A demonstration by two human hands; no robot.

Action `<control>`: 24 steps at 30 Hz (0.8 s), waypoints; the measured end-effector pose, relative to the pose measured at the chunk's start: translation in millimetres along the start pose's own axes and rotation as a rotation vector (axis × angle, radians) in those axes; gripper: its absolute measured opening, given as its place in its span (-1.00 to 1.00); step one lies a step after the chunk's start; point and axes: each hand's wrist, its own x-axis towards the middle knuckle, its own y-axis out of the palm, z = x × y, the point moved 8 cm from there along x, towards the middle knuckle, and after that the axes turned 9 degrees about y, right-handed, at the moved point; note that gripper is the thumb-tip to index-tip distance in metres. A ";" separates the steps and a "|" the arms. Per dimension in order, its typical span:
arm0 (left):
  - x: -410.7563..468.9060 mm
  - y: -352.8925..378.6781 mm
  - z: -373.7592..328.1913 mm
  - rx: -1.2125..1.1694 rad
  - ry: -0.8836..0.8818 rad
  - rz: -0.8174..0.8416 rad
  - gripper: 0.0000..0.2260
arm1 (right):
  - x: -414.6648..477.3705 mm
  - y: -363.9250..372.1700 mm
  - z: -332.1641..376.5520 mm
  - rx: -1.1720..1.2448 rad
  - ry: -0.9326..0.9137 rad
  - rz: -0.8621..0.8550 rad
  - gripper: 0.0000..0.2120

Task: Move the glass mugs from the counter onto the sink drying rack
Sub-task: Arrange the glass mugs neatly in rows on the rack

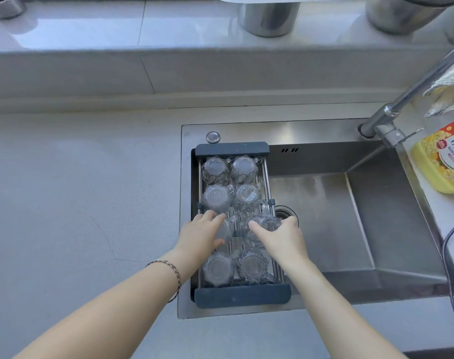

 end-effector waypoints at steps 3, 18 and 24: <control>0.2 -1.4 0.2 0.006 0.004 -0.009 -0.43 | 12.8 15.4 -13.2 0.041 0.126 -0.027 -0.23; -2.3 0.7 1.9 0.002 0.015 -0.013 -0.39 | 22.6 42.7 0.3 -0.253 -0.077 0.119 -0.41; 2.8 1.1 -0.7 0.039 0.020 0.010 -0.38 | 20.5 42.4 -3.3 -0.043 -0.140 0.059 -0.38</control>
